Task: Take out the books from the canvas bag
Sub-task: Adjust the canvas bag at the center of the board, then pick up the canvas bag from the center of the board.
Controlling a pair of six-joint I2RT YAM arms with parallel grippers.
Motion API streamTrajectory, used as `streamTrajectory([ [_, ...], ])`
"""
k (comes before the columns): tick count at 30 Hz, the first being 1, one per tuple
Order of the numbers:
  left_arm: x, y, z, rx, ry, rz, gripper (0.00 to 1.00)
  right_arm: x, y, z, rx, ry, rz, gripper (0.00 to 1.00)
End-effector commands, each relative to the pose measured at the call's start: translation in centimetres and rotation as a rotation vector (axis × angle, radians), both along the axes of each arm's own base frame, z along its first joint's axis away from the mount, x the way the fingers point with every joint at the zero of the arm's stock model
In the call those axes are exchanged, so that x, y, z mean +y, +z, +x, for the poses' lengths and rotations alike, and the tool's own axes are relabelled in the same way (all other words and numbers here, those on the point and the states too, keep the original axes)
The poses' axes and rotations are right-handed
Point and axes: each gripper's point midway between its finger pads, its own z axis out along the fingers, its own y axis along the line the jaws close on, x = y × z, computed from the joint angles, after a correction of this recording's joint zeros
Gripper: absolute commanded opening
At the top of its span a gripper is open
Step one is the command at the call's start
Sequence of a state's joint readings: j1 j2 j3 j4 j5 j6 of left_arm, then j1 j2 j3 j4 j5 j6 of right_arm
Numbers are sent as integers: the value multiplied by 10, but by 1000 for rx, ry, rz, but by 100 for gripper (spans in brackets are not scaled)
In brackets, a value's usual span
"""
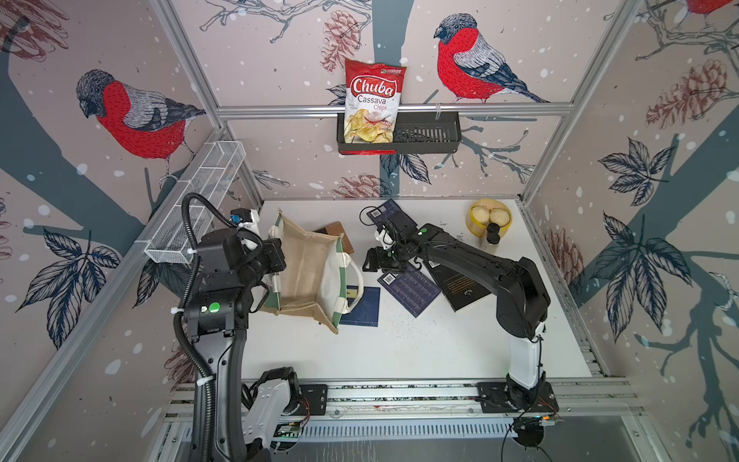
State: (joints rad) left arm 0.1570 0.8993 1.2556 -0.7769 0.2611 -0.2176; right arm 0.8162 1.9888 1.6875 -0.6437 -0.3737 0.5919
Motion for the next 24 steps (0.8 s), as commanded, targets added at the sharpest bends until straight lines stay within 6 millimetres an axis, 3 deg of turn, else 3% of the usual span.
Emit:
streamTrajectory([
  [1,21,-4,-1,72,149,-24,0,1,0,-1,-2,33,17,75],
  [8,68,-23,-15,230,402,90,0,-19,-6,3,12,13,28,75],
  [12,67,-39,-2,159,430,-38,0,-31,-5,9,10,10,25,75],
  [17,75,-66,-5,140,461,-179,0,-48,-2,15,-3,2,-1,75],
  [21,85,-66,-10,71,490,-278,0,-57,2,16,-4,-12,-3,75],
  [24,76,-70,-2,31,451,-412,0,-61,3,15,-7,-11,-6,75],
])
